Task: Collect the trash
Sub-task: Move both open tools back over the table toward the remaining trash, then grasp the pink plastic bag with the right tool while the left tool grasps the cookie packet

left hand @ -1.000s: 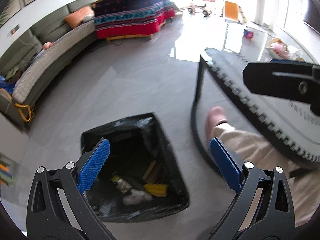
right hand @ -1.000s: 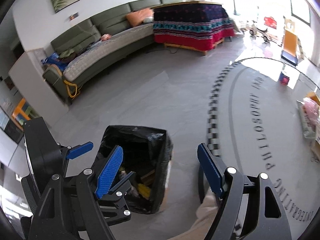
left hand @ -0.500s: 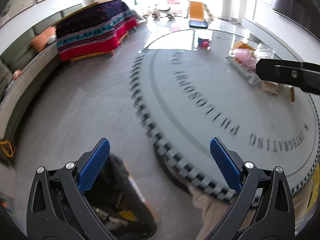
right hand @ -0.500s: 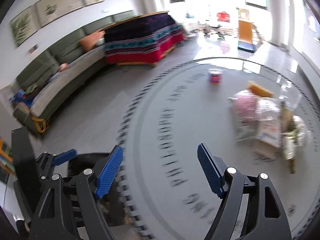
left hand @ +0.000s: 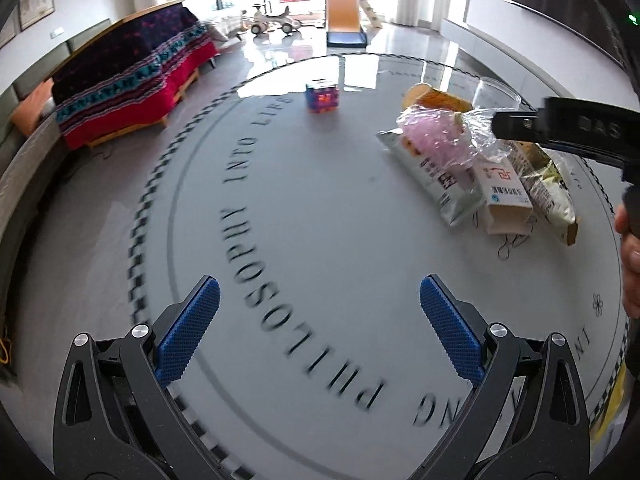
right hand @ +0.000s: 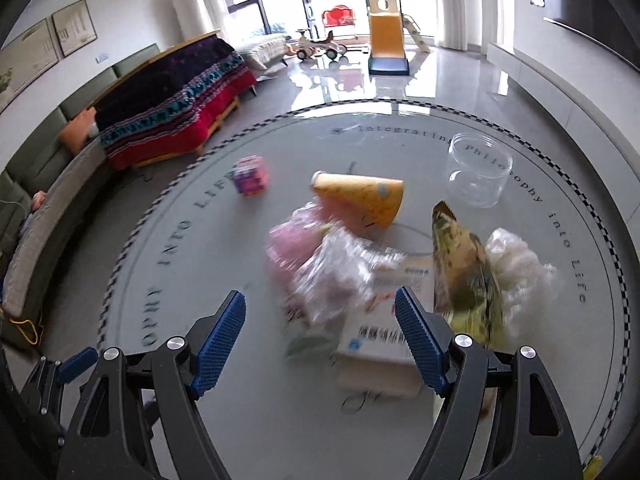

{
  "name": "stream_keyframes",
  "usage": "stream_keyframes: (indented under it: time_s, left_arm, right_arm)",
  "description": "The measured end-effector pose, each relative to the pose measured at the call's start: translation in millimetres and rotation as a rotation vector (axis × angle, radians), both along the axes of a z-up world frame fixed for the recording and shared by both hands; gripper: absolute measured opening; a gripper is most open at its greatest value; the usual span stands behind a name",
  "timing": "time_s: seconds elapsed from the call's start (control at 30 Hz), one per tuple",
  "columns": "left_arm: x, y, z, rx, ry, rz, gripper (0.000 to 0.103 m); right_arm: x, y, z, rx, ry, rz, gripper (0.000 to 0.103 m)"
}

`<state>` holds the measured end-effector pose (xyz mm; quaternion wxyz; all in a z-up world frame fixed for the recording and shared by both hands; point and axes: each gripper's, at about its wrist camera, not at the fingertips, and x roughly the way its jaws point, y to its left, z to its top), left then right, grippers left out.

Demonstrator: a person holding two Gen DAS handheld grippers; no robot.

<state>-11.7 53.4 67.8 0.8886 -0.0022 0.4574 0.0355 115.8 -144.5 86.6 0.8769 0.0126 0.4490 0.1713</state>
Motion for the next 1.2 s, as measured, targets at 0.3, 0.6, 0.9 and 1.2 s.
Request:
stream_keyframes:
  time_s: [0.3, 0.6, 0.9, 1.2]
  left_arm:
    - [44.5, -13.7, -9.1, -0.044, 0.017, -0.033, 0.097]
    - [73.2, -32.2, -7.8, -0.111, 0.019, -0.061, 0.097]
    - [112.8, -59.4, -21.5, -0.099, 0.022, -0.013, 0.097]
    - [138.7, -63.8, -42.5, -0.051, 0.052, 0.037, 0.077]
  right_arm:
    - [51.6, 24.1, -36.0, -0.117, 0.073, 0.001, 0.084]
    - [61.3, 7.1, -44.9, -0.024, 0.133, 0.043, 0.015]
    - [51.3, -25.8, -7.4, 0.075, 0.027, 0.003, 0.015]
    - [55.7, -44.6, -3.5, 0.131, 0.021, -0.013, 0.015]
